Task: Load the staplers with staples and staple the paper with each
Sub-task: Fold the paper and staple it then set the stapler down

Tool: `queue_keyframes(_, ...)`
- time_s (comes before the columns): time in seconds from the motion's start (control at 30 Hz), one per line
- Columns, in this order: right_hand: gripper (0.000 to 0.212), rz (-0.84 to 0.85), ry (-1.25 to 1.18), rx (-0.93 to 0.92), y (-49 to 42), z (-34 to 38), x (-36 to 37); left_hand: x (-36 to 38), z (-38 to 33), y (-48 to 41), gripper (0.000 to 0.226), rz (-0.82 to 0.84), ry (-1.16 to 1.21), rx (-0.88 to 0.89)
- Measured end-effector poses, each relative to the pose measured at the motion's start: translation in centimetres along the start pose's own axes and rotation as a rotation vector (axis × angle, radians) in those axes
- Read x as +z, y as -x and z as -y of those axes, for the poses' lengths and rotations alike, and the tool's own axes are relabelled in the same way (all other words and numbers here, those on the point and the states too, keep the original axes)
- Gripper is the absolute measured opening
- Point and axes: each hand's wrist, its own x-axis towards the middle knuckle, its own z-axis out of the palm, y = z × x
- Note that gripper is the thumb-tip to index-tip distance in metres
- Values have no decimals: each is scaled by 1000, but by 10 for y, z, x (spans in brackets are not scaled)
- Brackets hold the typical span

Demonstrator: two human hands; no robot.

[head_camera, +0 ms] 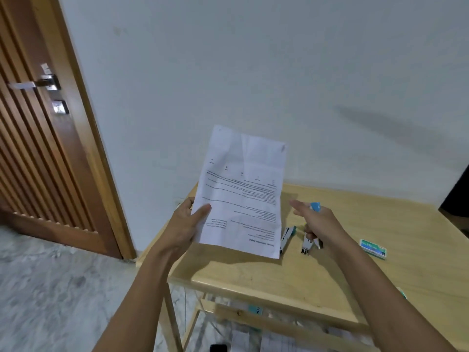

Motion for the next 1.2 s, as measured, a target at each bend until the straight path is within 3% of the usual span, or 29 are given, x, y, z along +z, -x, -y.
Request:
queue_keyframes(0.07,47,69,-64,5,-3,-1,4,2,-2,13,29,44,40,-16)
queue_keyframes(0.2,32,125,-198,-108,5,2,12,4,-1,25,30,99,74,-62)
queue_keyframes(0.33,21,71,-130,-238,20,3,6,7,6,29,30,55,47,-166)
queue_keyframes(0.5,12,160,16,-432,44,-1,-15,9,13,35,23,65,55,-270)
queue_keyframes(0.63,8,170,74,-392,40,-11,-34,15,15,36,18,79,87,-286)
queue_keyframes(0.8,32,94,29,-332,38,-19,-43,24,14,37,29,101,115,-260)
queue_keyframes(0.97,29,-32,106,-365,40,-19,-43,32,8,40,34,138,227,-213)
queue_keyframes(1.1,31,-86,177,-401,40,-17,-40,28,0,42,78,278,323,-371)
queue_keyframes(1.2,30,-92,181,-434,45,-16,-39,27,-4,44,63,286,177,-342)
